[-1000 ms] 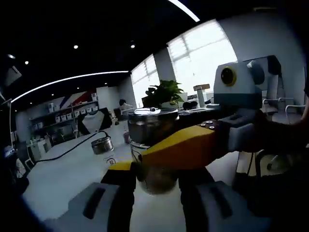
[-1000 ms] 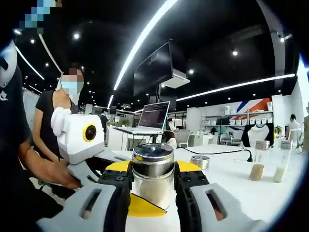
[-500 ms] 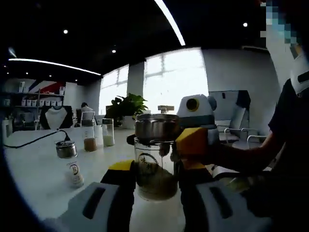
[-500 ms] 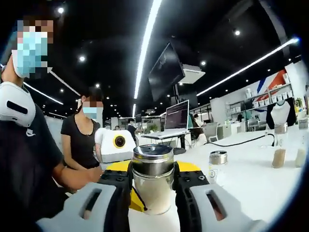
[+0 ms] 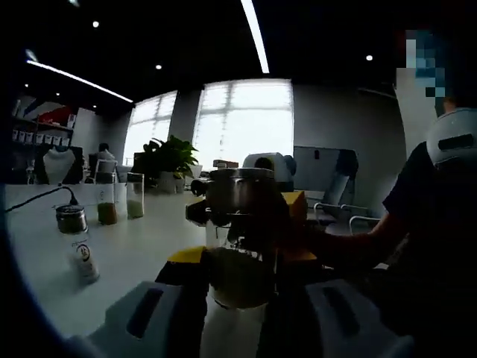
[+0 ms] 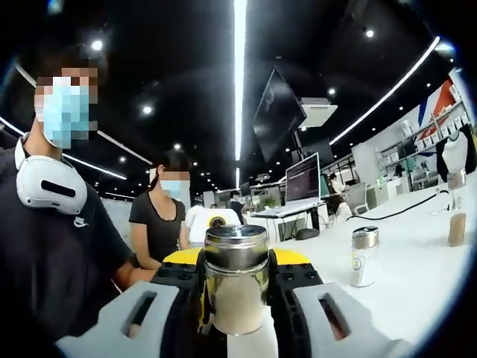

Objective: Rotate the seasoning bottle until the label or dispensing opening points toward the visible target arrow and the bottle remains upright within the marked orientation range

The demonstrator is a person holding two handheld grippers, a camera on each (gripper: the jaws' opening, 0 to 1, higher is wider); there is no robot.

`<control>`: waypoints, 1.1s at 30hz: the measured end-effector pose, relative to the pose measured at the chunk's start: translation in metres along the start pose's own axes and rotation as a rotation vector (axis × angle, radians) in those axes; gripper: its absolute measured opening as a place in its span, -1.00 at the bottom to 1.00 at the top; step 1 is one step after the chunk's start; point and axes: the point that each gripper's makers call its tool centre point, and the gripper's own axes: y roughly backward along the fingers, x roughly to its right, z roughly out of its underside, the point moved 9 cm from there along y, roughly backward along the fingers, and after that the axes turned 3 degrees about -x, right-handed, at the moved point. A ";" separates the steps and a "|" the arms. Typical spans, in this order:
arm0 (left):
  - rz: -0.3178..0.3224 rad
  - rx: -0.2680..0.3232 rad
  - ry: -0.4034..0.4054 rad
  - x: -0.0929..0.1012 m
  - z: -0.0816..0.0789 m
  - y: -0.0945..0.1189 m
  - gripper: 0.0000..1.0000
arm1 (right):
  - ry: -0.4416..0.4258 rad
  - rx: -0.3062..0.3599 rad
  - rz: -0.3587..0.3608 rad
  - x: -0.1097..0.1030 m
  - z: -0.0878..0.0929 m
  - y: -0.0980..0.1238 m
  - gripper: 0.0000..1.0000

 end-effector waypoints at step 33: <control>-0.289 0.013 -0.090 -0.017 -0.004 0.009 -0.26 | 0.133 -0.026 0.235 0.013 0.001 -0.012 -0.39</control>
